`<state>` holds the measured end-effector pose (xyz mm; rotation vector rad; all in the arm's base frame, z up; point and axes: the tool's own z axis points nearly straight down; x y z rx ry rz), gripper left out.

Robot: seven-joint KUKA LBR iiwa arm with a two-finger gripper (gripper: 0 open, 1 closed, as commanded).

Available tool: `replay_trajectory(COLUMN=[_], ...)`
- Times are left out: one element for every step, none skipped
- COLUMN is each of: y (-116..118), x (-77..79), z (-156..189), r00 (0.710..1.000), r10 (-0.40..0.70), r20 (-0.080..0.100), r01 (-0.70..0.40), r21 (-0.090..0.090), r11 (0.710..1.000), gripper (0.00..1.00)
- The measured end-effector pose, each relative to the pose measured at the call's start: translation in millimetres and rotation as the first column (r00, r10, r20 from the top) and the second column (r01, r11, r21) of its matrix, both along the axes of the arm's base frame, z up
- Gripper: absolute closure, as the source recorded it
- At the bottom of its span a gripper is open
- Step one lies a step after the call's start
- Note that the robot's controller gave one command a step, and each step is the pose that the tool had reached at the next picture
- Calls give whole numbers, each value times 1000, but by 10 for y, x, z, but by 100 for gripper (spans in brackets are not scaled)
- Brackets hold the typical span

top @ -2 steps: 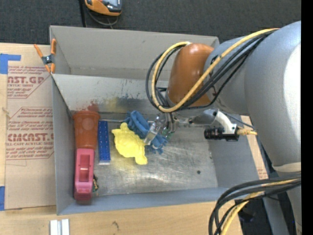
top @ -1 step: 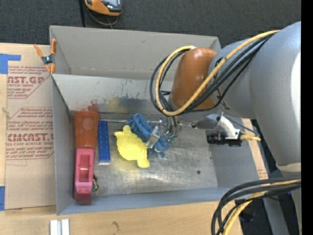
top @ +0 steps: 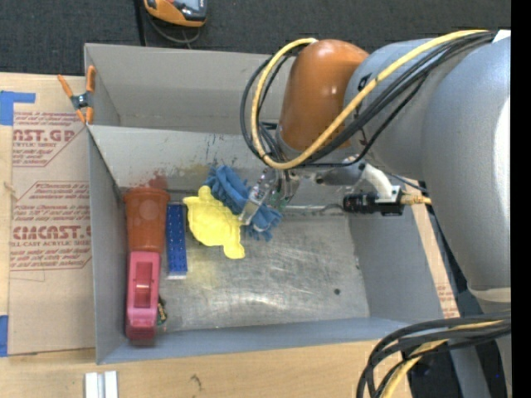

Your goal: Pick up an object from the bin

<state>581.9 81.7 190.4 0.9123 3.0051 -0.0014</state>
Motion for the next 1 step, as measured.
replay_trajectory(y=[-1], x=[0], z=[0], r00=[1000], r10=[0], r20=[0], r01=[0], r21=[0], r11=[1000], gripper=[100])
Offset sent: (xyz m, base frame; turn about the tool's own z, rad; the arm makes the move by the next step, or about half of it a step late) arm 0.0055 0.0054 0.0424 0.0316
